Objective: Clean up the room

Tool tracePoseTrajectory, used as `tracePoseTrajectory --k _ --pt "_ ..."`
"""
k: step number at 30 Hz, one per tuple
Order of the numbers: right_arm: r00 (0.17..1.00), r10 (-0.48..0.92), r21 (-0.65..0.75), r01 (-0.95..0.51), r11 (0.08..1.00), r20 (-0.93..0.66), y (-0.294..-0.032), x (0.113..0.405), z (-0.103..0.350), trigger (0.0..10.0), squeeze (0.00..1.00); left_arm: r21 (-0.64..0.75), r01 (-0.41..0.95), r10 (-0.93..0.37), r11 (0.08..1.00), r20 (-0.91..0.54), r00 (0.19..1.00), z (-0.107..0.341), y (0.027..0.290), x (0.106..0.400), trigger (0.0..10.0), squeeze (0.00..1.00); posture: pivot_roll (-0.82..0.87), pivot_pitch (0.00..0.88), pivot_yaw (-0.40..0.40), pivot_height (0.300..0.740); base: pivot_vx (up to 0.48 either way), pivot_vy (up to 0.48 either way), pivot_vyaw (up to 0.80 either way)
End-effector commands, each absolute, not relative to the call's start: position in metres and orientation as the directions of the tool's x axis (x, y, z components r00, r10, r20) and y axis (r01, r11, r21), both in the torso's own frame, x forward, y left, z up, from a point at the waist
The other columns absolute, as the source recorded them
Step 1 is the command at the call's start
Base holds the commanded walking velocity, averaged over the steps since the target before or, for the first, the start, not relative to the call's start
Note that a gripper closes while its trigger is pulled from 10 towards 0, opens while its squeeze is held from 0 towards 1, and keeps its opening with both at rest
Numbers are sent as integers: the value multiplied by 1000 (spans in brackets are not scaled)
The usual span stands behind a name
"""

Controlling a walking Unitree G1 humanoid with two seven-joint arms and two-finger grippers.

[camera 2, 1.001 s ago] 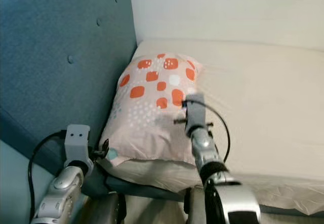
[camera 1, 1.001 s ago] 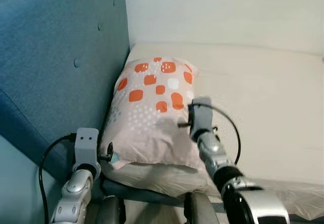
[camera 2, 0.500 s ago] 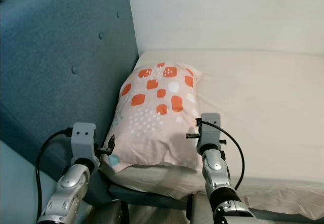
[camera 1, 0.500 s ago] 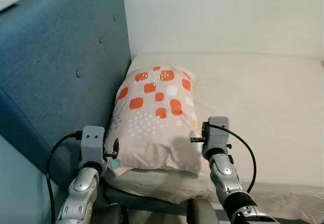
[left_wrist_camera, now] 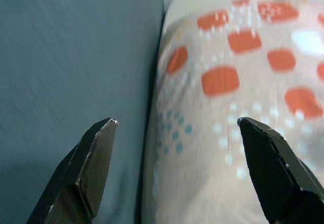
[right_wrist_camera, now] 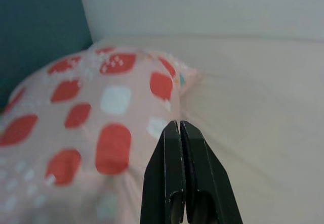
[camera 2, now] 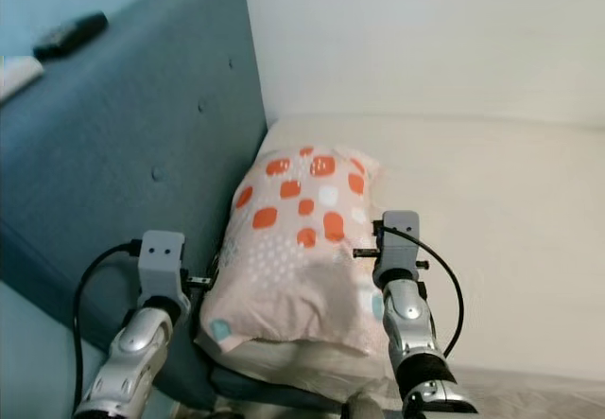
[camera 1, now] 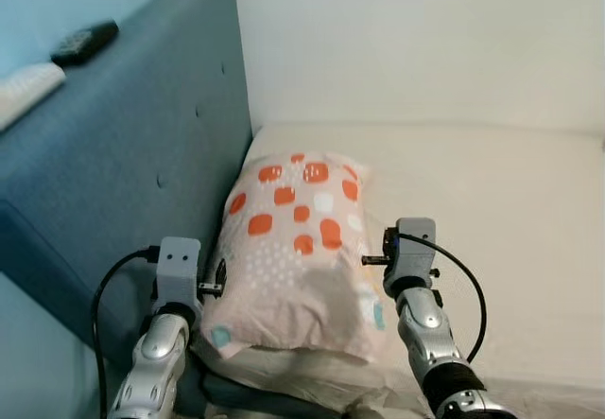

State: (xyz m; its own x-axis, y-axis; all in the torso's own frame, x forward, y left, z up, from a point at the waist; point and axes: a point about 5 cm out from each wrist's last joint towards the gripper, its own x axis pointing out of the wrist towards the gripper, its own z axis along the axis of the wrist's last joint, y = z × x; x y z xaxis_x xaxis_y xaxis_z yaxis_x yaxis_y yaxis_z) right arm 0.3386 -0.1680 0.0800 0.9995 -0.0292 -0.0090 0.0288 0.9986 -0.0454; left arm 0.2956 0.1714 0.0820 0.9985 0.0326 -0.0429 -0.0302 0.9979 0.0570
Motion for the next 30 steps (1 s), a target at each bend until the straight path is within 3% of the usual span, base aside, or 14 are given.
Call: tracePoseTrajectory --k 1,9,17,24,30 --pt "999 -26 -40 25 999 -29 -168 337 77 10000 0 69 -26 31 997 -65 997 75 173 293 10000 0 19 74 -8 708 0 0 0" --pt "1000 -19 -38 19 999 -16 -169 341 83 10000 0 69 -14 18 998 -48 999 76 175 293 10000 0 17 68 -11 738 0 0 0" --pt "1000 -4 -30 4 1000 0 -166 342 87 10000 0 65 -4 7 998 -33 999 79 175 296 10000 0 16 64 -15 740 0 0 0" --pt "956 50 -26 -59 998 -288 -147 322 35 10000 0 75 49 -29 996 -246 969 29 171 280 10000 0 5 66 -17 740 0 0 0" --pt "927 27 -10 -33 999 -373 -145 306 14 10000 0 91 53 -25 994 -279 960 19 169 274 10000 0 6 76 -15 740 0 0 0"
